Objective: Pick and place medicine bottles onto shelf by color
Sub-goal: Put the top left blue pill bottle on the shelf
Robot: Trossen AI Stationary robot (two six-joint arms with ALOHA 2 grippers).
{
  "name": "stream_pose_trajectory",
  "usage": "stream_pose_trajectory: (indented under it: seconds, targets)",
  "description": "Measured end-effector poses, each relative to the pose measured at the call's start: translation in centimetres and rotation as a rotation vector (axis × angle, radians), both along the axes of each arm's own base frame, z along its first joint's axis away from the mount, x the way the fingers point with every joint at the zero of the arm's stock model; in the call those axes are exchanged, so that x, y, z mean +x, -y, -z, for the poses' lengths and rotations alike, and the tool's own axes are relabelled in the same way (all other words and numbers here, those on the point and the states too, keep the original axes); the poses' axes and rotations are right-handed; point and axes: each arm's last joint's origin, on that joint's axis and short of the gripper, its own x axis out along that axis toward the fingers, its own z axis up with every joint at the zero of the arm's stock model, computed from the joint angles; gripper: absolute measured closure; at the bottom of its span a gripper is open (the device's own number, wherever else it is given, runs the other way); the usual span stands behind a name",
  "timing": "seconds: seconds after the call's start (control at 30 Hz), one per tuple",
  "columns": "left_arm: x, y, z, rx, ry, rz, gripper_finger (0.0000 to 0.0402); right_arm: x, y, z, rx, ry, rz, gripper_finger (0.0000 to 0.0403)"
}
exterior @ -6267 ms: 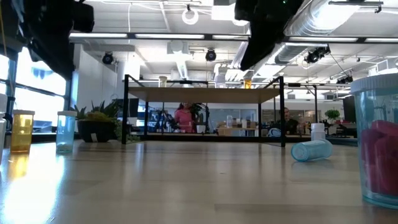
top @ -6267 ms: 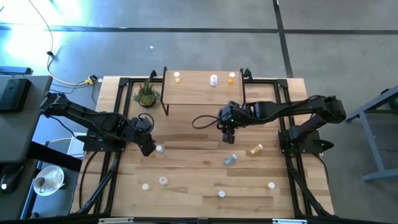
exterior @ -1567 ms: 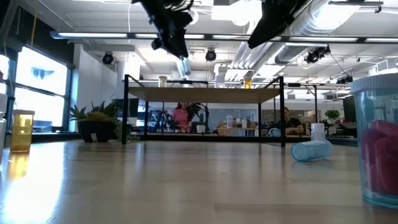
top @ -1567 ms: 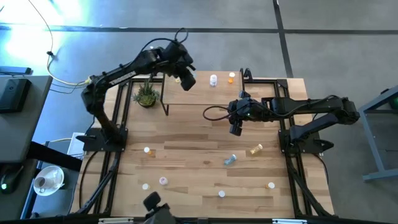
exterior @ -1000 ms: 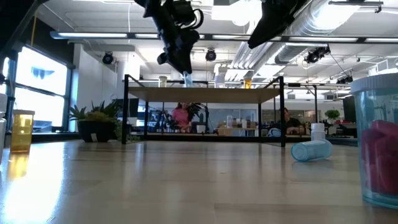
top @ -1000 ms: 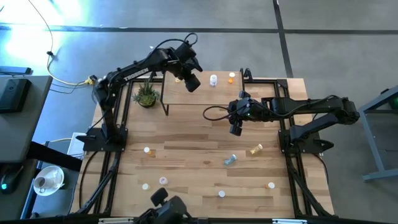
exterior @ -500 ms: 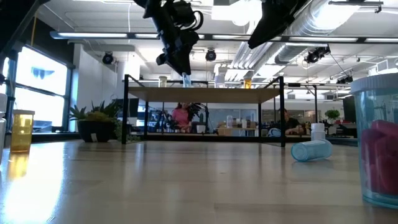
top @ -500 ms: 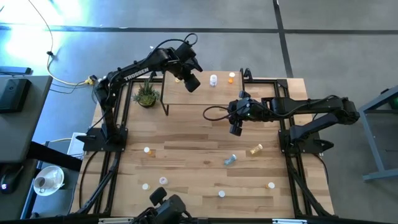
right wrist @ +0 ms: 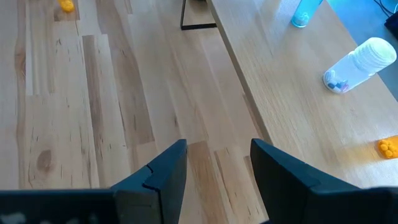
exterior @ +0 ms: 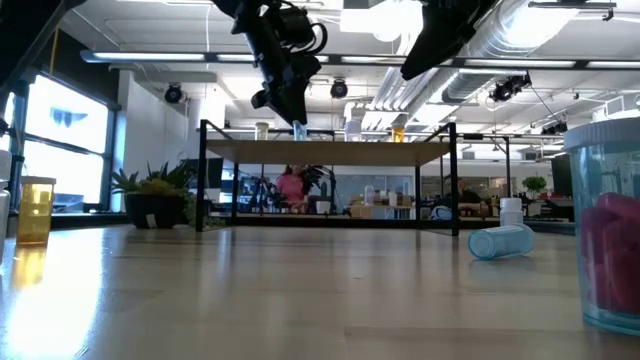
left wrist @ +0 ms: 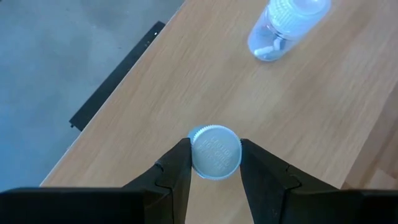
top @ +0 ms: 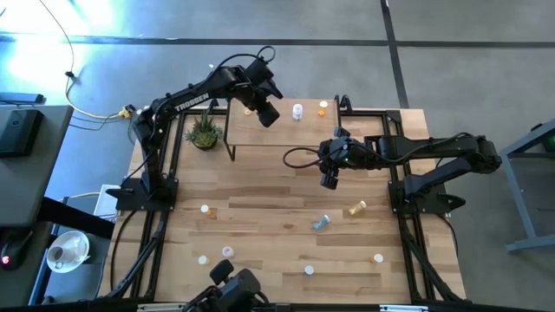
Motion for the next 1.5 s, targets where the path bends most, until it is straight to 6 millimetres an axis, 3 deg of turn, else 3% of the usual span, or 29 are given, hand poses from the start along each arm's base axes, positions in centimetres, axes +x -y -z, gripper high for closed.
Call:
stream_pose_trajectory:
  seconds: [1.5]
  targets:
    - [0.14, 0.01, -0.05, 0.011, 0.007, 0.002, 0.0288, -0.01, 0.0, 0.03, 0.0, -0.004, -0.001, 0.0234]
